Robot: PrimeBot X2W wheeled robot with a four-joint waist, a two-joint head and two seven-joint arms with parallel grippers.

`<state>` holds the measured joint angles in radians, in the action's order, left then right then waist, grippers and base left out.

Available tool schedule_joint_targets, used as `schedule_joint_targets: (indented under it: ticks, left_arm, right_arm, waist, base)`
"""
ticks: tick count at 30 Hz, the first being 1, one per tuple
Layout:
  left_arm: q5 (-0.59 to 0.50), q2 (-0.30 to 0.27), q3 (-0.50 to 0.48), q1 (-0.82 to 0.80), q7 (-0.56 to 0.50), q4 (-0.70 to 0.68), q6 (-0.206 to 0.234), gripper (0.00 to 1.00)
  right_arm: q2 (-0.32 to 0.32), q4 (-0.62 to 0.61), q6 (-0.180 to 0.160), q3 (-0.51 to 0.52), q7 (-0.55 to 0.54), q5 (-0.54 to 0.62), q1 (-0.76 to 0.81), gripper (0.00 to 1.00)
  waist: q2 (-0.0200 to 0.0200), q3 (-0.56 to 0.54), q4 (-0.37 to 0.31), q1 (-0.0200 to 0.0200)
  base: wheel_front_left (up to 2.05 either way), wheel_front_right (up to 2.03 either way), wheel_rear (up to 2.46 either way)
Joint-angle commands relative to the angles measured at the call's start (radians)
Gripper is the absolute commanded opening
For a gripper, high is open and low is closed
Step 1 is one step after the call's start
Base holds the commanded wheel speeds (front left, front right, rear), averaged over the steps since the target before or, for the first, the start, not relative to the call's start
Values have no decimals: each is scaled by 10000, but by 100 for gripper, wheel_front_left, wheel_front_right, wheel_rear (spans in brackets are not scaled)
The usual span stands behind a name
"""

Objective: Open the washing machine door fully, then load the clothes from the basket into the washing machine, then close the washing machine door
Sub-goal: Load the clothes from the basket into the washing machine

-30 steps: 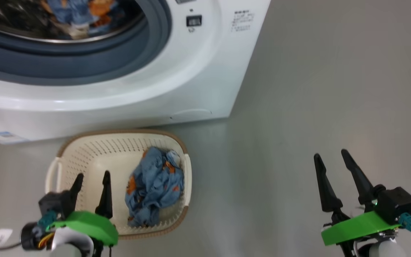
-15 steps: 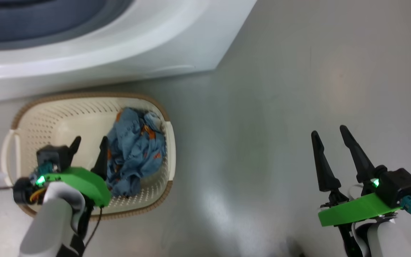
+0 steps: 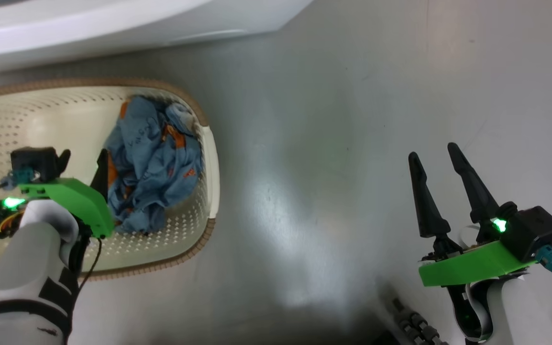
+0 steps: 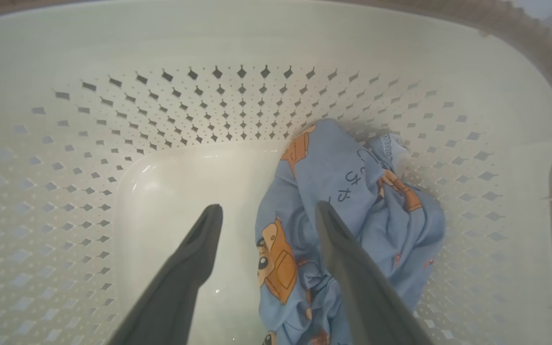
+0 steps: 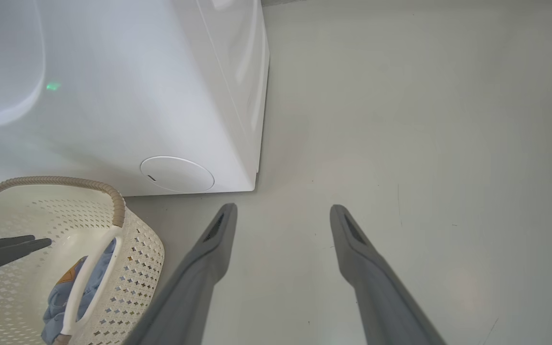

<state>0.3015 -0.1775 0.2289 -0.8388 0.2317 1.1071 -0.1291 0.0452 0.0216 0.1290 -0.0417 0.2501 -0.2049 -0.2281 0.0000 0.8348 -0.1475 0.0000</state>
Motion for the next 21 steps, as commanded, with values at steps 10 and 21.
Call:
schedule_joint_targets:
  ticks: [10,21]
  left_arm:
    - [558,-523,502,-406,-647,847,-15,100]
    - [1838,-549,1048,-464,-1674,799,-15,100]
  right_arm:
    - [50,-228,17,-422,117,-318,5,100]
    - [50,-213,17,-583,117,-576,-64,100]
  waist:
    - [0,729,-275,0]
    - [0,1007,-558,0]
  base:
    - [0,0,0]
    - [0,0,0]
